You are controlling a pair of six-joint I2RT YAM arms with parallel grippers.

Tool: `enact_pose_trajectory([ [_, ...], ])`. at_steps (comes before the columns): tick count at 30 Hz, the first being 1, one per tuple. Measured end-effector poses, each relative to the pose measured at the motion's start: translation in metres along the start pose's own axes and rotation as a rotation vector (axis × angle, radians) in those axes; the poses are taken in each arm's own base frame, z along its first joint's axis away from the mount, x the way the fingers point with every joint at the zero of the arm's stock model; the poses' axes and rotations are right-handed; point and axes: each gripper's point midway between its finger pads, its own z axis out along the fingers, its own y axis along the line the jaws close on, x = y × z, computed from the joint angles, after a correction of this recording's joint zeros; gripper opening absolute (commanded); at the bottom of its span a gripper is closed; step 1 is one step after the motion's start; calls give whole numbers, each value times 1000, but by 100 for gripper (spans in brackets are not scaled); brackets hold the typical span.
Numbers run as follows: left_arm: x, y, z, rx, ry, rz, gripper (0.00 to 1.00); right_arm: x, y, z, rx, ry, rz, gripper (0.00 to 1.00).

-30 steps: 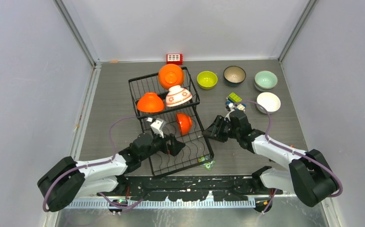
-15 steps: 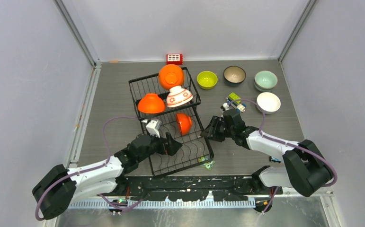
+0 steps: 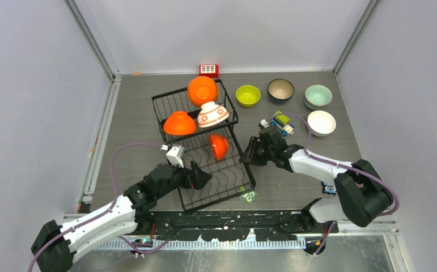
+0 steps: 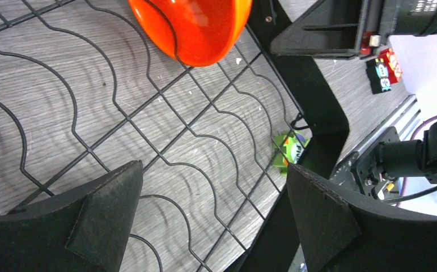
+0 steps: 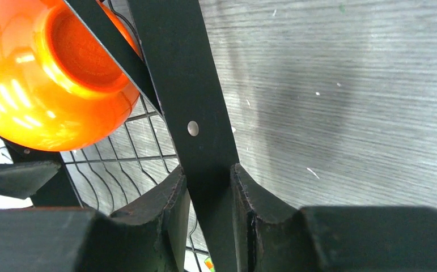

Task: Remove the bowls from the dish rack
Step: Adjust the dish rack at the center of the board.

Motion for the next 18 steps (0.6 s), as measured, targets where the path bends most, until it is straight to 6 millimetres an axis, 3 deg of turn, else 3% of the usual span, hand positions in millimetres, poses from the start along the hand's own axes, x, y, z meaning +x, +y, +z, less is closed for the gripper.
enact_pose_trajectory([
  [9,-7,4,-20,-33,-22,-26,100,-30,-7,9,105,-74,-42,30],
  [18,-18,8,-26,-96,-49,-88,100,-64,-24,13,179,-122,-54,35],
])
